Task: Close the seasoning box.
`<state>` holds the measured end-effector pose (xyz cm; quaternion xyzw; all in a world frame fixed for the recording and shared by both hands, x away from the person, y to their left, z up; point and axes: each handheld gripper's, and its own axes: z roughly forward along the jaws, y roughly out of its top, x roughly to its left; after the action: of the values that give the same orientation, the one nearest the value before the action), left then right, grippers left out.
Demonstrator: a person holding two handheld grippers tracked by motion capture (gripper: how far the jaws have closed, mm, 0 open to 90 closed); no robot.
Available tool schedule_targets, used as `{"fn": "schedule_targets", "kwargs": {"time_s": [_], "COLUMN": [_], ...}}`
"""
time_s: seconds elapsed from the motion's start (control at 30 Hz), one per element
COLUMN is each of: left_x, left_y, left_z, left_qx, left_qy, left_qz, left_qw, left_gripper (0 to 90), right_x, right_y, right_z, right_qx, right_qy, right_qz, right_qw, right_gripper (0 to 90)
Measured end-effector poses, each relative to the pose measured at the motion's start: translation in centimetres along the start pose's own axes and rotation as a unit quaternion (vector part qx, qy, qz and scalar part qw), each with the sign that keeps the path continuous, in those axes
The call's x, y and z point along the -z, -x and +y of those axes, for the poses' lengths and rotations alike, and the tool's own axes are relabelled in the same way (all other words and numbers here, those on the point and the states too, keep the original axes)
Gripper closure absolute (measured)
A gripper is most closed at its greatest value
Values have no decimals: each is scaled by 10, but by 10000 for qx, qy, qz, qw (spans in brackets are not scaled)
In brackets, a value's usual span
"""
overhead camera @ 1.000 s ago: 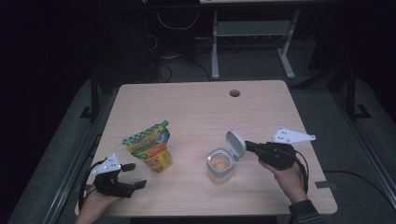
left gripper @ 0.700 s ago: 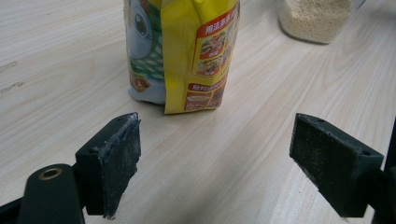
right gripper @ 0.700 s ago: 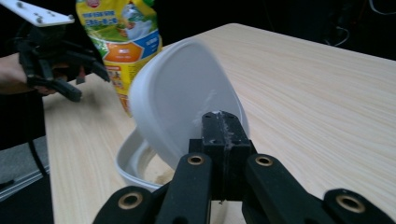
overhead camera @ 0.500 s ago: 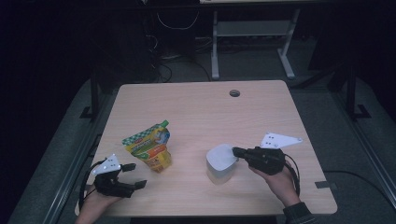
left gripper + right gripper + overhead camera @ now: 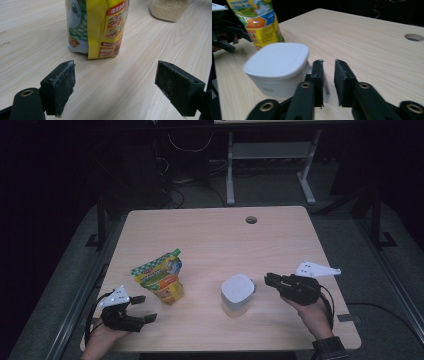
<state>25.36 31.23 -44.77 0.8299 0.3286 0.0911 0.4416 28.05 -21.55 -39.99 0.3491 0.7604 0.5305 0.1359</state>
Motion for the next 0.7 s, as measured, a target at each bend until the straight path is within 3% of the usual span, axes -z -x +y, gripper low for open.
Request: {"fn": "schedule_targets", "kwargs": {"time_s": [0.07,0.1,0.13,0.2,0.3,0.43,0.7], "left_x": [0,-1,-1,0,0,1,0], "left_y": [0,0,0,-1,-1,-2,-2], "left_z": [0,-1,-1,-1,-2,-2,-3], "left_qx": [-4,5,5,12,32,51,43], "left_qy": [6,15,15,24,36,40,16], "left_qz": [-3,2,2,12,20,27,59], "left_qw": [10000,10000,10000,10000,10000,10000,10000], "left_gripper": [163,162,163,163,163,163,162], "right_x": [2,4,4,5,5,6,5], "right_y": [3,6,6,9,11,16,19], "right_z": [-5,-10,-10,-20,-27,-40,-58], "right_qx": [-13,-19,-19,23,102,153,-28], "right_qy": [-23,-43,-43,-111,-186,-325,-377], "right_qz": [-98,-225,-225,-410,-490,-809,-963], "right_qw": [9999,9997,9997,9991,9986,9961,9946], "right_gripper": [698,632,632,532,476,336,206]}}
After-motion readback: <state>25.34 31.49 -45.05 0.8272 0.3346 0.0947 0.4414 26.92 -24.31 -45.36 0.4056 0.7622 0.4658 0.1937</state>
